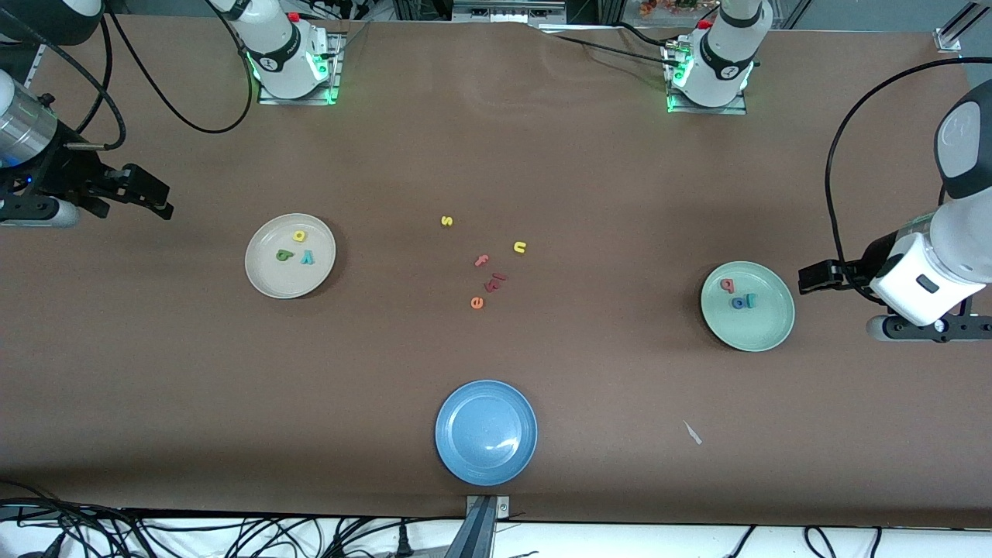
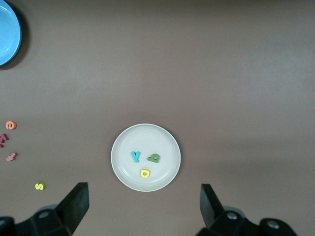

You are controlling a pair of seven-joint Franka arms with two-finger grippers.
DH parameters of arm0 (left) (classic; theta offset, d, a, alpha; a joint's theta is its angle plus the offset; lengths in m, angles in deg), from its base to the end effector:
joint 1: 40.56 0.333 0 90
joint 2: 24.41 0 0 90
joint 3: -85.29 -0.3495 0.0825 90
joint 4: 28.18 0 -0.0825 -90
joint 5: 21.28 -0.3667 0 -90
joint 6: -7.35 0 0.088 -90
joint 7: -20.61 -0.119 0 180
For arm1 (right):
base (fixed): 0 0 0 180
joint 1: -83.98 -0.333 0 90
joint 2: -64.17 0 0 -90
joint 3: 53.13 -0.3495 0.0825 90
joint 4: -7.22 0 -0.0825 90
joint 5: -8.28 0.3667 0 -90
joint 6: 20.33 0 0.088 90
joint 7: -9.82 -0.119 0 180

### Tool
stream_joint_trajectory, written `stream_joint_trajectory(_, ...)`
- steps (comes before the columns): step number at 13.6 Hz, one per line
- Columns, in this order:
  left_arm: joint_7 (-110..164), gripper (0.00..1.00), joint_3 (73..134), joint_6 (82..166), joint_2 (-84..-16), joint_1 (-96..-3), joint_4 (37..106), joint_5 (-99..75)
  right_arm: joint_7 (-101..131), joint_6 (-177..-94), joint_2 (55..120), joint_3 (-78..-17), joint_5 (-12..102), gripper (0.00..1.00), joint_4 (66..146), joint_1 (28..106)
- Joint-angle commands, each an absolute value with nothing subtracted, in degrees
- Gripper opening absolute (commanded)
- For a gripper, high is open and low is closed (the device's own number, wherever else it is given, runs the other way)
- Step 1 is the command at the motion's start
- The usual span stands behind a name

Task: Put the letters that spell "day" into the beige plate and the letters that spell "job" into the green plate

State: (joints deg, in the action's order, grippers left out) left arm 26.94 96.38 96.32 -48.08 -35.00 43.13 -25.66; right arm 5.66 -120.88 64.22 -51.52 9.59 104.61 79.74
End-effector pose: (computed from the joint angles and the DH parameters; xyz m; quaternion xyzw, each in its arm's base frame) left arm 0.6619 -0.0276 0.5463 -0.9987 -0.0119 0.0487 0.0043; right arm 0.5507 0.0276 0.6027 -0.9995 0.0151 -0.0264 0.0129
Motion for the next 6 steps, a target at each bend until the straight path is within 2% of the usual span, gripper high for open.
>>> stream_joint_trajectory(1,26.32,1.00,95.40,95.50,-47.61,-35.73,42.75,-24.18,5.42,-120.43,63.47,-50.85,9.33,1.00,104.61,79.15)
stream_joint_trajectory(6,26.32,1.00,95.40,95.41,-47.61,-35.73,42.75,-24.18,6.04,-120.26,63.47,-50.85,9.25,1.00,104.61,79.33)
